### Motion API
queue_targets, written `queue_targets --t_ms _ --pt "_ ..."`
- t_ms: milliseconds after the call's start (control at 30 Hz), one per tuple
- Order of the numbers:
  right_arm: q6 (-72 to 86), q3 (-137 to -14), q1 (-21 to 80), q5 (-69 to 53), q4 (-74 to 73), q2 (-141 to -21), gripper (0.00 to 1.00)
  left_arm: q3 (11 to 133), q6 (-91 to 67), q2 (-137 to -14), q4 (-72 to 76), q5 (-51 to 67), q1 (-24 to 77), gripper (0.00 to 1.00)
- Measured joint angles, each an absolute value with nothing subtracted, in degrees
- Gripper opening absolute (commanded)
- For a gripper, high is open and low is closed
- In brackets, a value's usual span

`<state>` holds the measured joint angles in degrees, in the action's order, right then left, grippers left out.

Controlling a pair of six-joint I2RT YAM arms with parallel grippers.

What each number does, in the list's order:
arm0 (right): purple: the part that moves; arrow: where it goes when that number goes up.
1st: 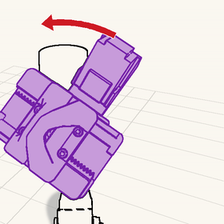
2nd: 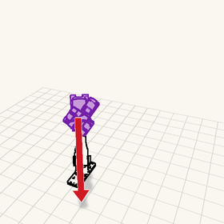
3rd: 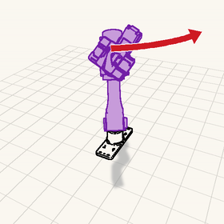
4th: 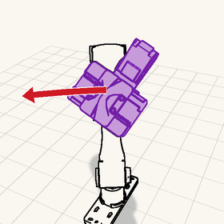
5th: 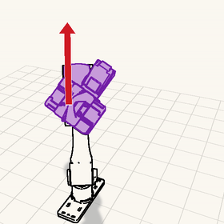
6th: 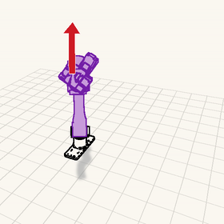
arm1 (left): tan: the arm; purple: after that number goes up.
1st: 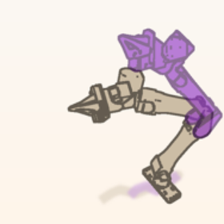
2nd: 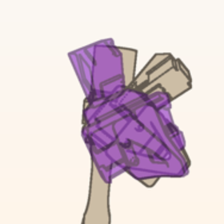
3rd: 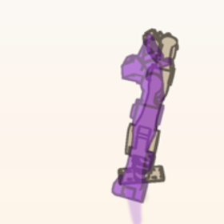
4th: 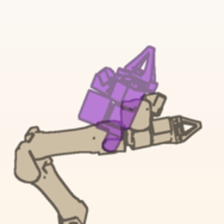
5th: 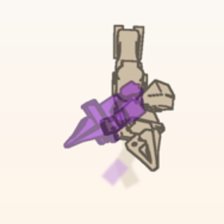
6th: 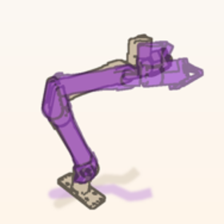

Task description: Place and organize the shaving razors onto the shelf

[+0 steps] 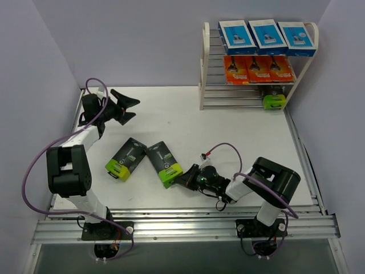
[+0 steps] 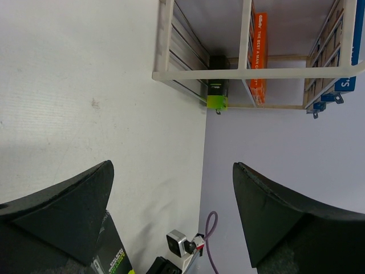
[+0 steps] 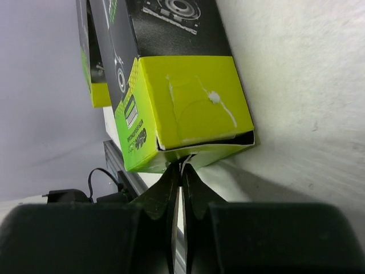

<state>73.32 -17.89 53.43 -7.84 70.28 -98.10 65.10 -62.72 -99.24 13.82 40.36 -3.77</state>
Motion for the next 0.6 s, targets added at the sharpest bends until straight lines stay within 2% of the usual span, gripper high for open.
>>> queue_targets --t_ms 300,600 --pt "71.48 -16.25 42.33 -9.5 63.88 -89.34 0.0 65.1 -62.7 -99.22 13.89 40.14 -3.03 0.94" --pt "61.14 -19.59 24.73 -23.24 48.84 -80.88 0.0 65.1 -60.86 -99.24 13.19 40.21 1.83 0.94"
